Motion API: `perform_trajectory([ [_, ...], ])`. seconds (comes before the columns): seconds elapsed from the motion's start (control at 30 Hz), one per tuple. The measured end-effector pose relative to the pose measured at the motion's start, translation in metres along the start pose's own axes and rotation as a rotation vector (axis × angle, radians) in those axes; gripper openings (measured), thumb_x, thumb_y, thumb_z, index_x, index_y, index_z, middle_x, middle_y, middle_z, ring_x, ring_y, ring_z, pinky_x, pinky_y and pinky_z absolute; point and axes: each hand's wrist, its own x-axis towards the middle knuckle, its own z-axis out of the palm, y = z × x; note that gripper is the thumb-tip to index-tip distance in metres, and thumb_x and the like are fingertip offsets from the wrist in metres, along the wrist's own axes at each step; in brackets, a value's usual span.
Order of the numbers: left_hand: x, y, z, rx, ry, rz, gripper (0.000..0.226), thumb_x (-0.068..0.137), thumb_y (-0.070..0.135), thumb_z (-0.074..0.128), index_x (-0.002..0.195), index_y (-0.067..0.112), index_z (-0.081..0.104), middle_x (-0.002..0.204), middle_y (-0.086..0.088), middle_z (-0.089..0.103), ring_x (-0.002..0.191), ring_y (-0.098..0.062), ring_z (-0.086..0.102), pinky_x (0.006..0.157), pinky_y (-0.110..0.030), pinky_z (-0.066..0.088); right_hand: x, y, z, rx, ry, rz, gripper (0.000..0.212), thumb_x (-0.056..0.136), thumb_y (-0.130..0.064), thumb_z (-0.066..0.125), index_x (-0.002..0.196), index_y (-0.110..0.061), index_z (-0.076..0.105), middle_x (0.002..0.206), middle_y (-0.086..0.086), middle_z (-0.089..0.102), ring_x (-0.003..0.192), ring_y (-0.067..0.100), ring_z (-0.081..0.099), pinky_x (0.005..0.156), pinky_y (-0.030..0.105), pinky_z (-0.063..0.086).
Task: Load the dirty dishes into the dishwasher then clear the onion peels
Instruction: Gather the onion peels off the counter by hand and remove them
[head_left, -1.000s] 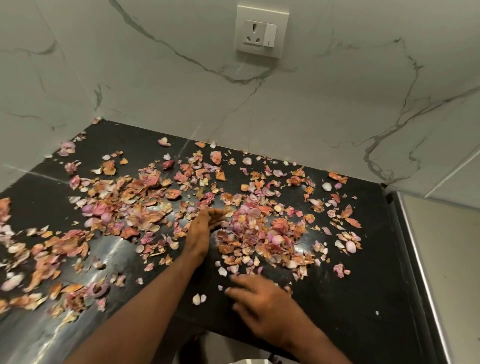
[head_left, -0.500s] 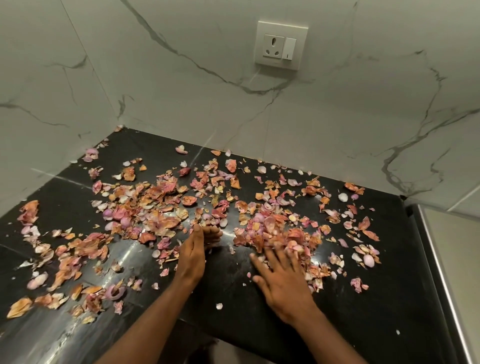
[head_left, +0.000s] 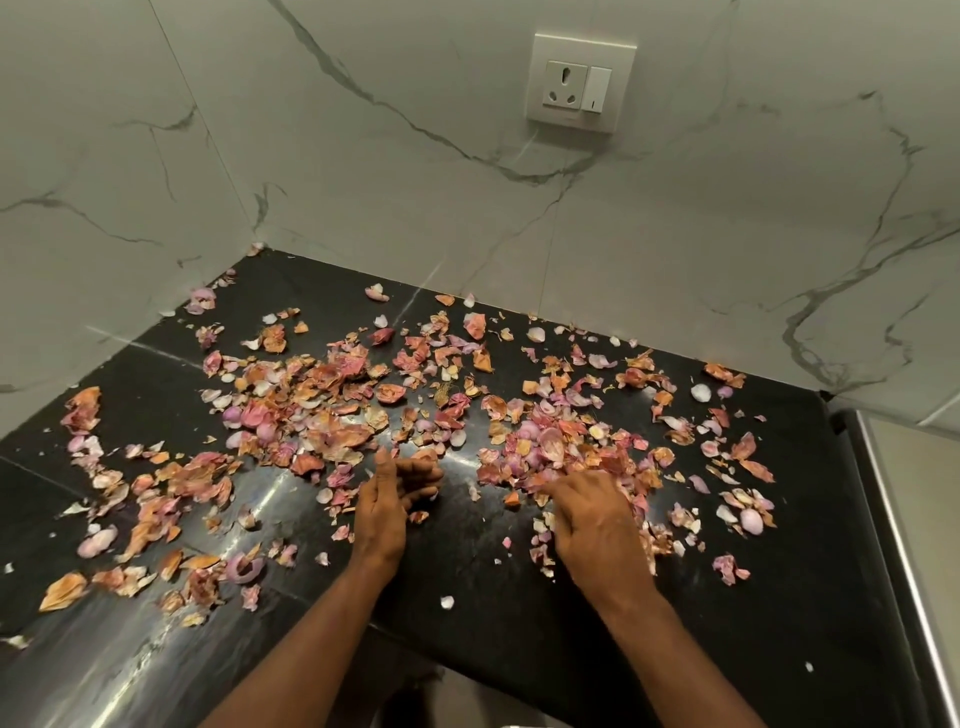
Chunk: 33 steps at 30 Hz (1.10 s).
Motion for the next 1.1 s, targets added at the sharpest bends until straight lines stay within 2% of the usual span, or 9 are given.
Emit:
perform_trajectory([
  [0.13,-0.002,0.002,0.000,0.013,-0.002,0.004,0.066,0.111,0.049,0.024,0.102,0.004,0.071,0.102,-0.016,0.077,0.102,-0.034,0.074,0.092,-0.045,0.056,-0.024,-0.044,0.028,0.084,-0.235,-0.489,0.034,0.101,-0.029,0.059,0.133,-0.021,0.066,0.138,0.003,0.064,0.133,0.019,0.052,0.116,0.038,0.040],
  [0.23,-0.004,0.003,0.000,-0.006,0.001,0.010,0.066,0.111,0.049,0.024,0.103,0.001,0.069,0.102,-0.018,0.077,0.101,-0.034,0.074,0.090,-0.044,0.058,-0.037,-0.061,0.058,0.028,-0.301,-0.706,0.026,0.103,-0.029,0.056,0.123,-0.020,0.068,0.126,0.003,0.065,0.116,0.022,0.058,0.100,0.036,0.050],
  [0.33,-0.004,0.004,0.001,-0.009,0.003,0.017,0.066,0.111,0.049,0.024,0.102,0.001,0.069,0.101,-0.017,0.077,0.100,-0.033,0.074,0.087,-0.039,0.059,-0.033,-0.069,0.065,-0.042,-0.326,-0.654,0.017,0.099,-0.025,0.054,0.111,-0.018,0.064,0.109,0.004,0.060,0.094,0.022,0.054,0.074,0.039,0.051],
  [0.43,-0.004,0.003,0.000,-0.016,-0.001,0.008,0.065,0.110,0.049,0.024,0.103,0.002,0.069,0.101,-0.017,0.077,0.100,-0.033,0.075,0.085,-0.036,0.061,-0.027,-0.067,0.062,-0.054,-0.355,-0.577,0.014,0.091,-0.021,0.055,0.100,-0.014,0.063,0.097,0.006,0.060,0.083,0.024,0.054,0.068,0.043,0.051],
  [0.6,-0.003,-0.002,-0.002,-0.035,0.013,0.000,0.068,0.110,0.051,0.024,0.105,-0.001,0.067,0.102,-0.019,0.077,0.100,-0.035,0.074,0.081,-0.031,0.062,-0.025,-0.043,0.038,-0.055,-0.425,-0.391,0.014,0.090,-0.017,0.053,0.103,-0.014,0.059,0.103,0.007,0.059,0.091,0.026,0.056,0.076,0.042,0.053],
  [0.7,-0.002,-0.003,-0.003,-0.040,0.004,0.009,0.066,0.110,0.050,0.026,0.104,0.000,0.068,0.103,-0.020,0.076,0.101,-0.036,0.074,0.084,-0.033,0.062,-0.022,-0.010,0.024,-0.128,-0.290,-0.244,0.013,0.092,-0.014,0.059,0.102,-0.017,0.066,0.101,0.004,0.064,0.092,0.021,0.060,0.080,0.039,0.057],
  [0.9,-0.001,-0.003,-0.004,-0.029,-0.007,0.009,0.069,0.110,0.051,0.025,0.107,-0.004,0.066,0.103,-0.020,0.076,0.102,-0.036,0.074,0.087,-0.037,0.061,-0.027,0.033,0.000,-0.202,-0.073,0.001,0.046,0.086,0.002,0.070,0.128,-0.017,0.070,0.137,0.005,0.066,0.134,0.025,0.056,0.116,0.042,0.045],
  [1.0,-0.002,-0.003,-0.003,-0.019,-0.016,0.011,0.070,0.110,0.051,0.024,0.108,-0.006,0.066,0.102,-0.020,0.076,0.100,-0.035,0.074,0.084,-0.032,0.063,-0.046,0.005,0.009,-0.016,-0.250,-0.166,0.054,0.099,-0.009,0.056,0.151,-0.016,0.049,0.159,0.004,0.046,0.152,0.018,0.034,0.125,0.041,0.031],
  [1.1,-0.002,-0.002,-0.004,-0.010,-0.026,0.012,0.071,0.110,0.052,0.023,0.108,-0.003,0.067,0.103,-0.019,0.076,0.101,-0.035,0.074,0.084,-0.033,0.062,-0.068,-0.016,0.023,0.031,-0.568,-0.369,0.054,0.112,-0.038,0.033,0.164,-0.025,0.023,0.172,-0.005,0.015,0.159,0.009,0.005,0.129,0.039,0.001],
])
